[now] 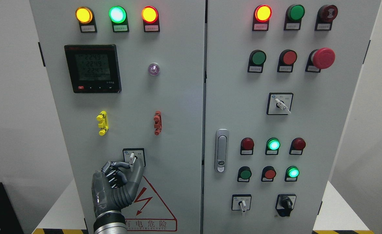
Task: Turn on light switch 1
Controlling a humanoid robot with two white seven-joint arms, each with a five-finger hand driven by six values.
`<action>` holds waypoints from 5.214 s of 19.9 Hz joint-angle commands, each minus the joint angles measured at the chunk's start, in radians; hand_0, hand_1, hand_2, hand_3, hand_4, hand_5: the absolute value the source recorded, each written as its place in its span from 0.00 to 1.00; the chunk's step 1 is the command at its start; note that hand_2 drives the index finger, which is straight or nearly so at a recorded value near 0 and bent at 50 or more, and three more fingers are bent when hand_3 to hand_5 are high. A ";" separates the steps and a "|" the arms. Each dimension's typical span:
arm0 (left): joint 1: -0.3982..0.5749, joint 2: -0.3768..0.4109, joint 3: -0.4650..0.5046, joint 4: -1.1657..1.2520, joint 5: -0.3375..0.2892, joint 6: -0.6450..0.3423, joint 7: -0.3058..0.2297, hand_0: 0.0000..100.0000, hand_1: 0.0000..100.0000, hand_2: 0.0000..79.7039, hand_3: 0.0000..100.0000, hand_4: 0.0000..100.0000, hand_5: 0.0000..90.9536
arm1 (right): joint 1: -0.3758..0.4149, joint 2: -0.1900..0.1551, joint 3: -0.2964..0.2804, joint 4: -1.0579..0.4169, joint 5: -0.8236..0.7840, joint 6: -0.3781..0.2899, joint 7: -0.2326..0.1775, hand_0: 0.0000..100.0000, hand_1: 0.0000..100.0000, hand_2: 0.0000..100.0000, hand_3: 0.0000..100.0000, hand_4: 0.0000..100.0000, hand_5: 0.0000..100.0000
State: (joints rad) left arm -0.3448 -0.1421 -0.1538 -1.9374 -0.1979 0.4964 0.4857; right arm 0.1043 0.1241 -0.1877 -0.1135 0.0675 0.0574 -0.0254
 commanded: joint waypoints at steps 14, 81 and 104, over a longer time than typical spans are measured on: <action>-0.003 -0.001 0.000 0.002 0.000 0.002 0.002 0.23 0.67 0.76 1.00 1.00 0.96 | 0.000 0.000 -0.001 0.000 0.000 -0.001 0.004 0.00 0.00 0.00 0.00 0.00 0.00; -0.006 0.001 -0.010 0.003 0.005 0.014 0.001 0.63 0.49 0.79 1.00 1.00 0.96 | 0.000 0.000 0.001 0.000 0.000 -0.001 0.004 0.00 0.00 0.00 0.00 0.00 0.00; -0.008 -0.001 -0.010 0.003 0.006 0.014 -0.001 0.66 0.35 0.80 1.00 1.00 0.96 | 0.000 0.000 0.001 0.000 0.000 -0.001 0.004 0.00 0.00 0.00 0.00 0.00 0.00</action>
State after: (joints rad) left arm -0.3517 -0.1423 -0.1636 -1.9347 -0.1928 0.5099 0.4861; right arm 0.1043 0.1241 -0.1876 -0.1135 0.0675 0.0575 -0.0219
